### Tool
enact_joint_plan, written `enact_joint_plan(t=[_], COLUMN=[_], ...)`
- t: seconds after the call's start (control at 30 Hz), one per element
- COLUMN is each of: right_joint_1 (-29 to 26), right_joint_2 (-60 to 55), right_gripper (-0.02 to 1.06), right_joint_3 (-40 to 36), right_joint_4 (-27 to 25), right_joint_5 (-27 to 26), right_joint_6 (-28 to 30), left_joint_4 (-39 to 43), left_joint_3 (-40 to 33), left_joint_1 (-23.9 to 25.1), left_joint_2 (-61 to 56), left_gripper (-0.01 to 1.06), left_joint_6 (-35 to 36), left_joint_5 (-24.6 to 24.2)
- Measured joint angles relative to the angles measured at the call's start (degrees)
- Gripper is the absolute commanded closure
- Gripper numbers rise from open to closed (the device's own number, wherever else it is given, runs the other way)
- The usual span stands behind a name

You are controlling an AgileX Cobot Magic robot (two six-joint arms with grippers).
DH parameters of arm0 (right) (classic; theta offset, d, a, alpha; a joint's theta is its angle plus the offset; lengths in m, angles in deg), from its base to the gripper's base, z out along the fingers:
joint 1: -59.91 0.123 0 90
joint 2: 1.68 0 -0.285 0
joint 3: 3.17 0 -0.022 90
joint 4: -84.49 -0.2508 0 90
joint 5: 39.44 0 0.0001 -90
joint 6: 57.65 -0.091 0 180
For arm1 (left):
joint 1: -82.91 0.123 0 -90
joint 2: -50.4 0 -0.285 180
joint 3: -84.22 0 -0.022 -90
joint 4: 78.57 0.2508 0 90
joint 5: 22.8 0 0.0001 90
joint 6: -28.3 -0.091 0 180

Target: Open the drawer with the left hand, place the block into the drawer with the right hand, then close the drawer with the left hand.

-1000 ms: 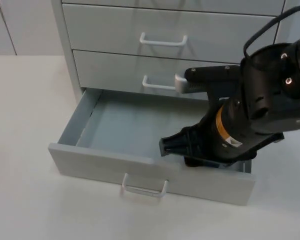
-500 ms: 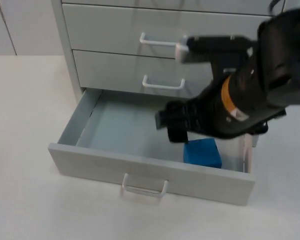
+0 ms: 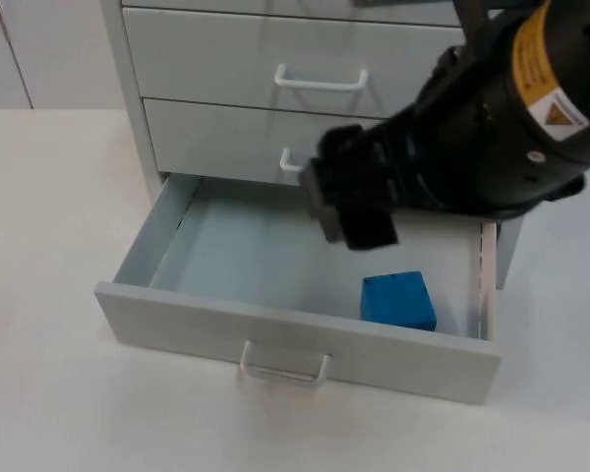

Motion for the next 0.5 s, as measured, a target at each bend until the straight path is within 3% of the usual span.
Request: enact_joint_plan(t=[0.07, 0.2, 0.5], right_joint_1=[0.28, 0.87, 0.87], right_joint_2=[0.47, 2.45, 10.03], right_gripper=[0.22, 0.22, 0.22], right_joint_3=[-0.27, -3.09, -11.21], right_joint_4=[-0.89, -8.65, -13.09], right_joint_5=[1.02, 2.66, 3.05], right_joint_6=[1.21, 11.12, 15.79], left_joint_4=[0.0, 0.1, 0.1], left_joint_3=[0.0, 0.0, 0.0], left_joint_1=[0.0, 0.0, 0.0], left_joint_2=[0.0, 0.0, 0.0], left_gripper=[0.0, 0.0, 0.0], left_joint_6=[0.0, 0.0, 0.0], left_joint_5=[0.03, 0.13, 0.13])
